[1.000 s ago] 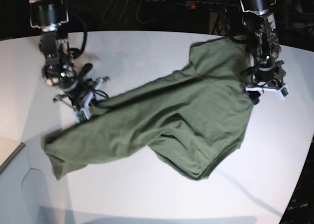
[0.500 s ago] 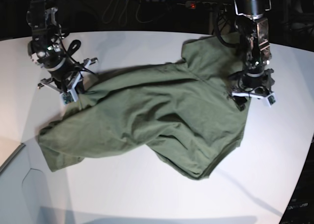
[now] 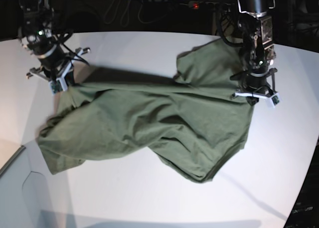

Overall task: Layout the t-shirt on the table in an organized manner, then fold the t-shirt properly
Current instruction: 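Pull the shirt with both grippers apart to spread it flat, then release and regrasp the shirt hem with both grippers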

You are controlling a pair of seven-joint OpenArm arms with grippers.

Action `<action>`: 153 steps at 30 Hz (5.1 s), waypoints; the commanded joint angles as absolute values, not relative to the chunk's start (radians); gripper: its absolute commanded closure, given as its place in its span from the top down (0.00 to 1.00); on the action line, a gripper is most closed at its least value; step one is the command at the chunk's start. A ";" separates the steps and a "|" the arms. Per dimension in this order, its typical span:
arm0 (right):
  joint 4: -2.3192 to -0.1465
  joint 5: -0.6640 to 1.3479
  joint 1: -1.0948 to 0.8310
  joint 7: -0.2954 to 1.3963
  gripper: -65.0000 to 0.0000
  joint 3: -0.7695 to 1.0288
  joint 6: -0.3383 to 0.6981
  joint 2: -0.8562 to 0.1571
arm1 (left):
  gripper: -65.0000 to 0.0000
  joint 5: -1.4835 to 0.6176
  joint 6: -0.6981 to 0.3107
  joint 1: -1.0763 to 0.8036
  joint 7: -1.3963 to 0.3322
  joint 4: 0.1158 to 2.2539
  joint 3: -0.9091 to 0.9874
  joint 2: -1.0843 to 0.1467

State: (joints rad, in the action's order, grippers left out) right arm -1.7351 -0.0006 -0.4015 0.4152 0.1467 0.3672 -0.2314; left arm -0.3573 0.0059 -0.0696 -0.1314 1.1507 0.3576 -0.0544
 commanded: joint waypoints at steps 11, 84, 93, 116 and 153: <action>-1.963 -0.001 -0.664 0.311 0.00 0.246 0.366 -0.237 | 0.00 -0.357 0.002 -0.131 -0.105 1.334 0.354 -0.061; -1.744 -0.061 -0.605 0.262 0.57 0.394 0.371 -0.205 | 0.55 -0.357 -0.002 -0.432 -0.105 1.646 0.470 -0.116; -1.735 -0.061 -0.403 0.298 0.62 0.435 0.371 -0.205 | 0.55 -0.328 -0.004 -0.051 -0.108 1.523 0.430 -0.127; -1.629 -0.062 -0.117 0.524 0.62 0.355 0.371 -0.205 | 0.55 -0.128 -0.005 0.644 -0.097 0.438 0.168 -0.125; -0.567 -0.062 0.504 0.260 0.62 0.271 0.369 -0.334 | 0.00 -0.272 -0.005 0.550 -0.102 0.394 0.176 -0.140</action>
State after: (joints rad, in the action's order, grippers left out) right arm -0.5480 -0.0708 0.4755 0.2745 0.2680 0.3710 -0.3172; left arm -0.2741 -0.0124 0.5343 -0.0784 0.3866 0.1749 -0.1276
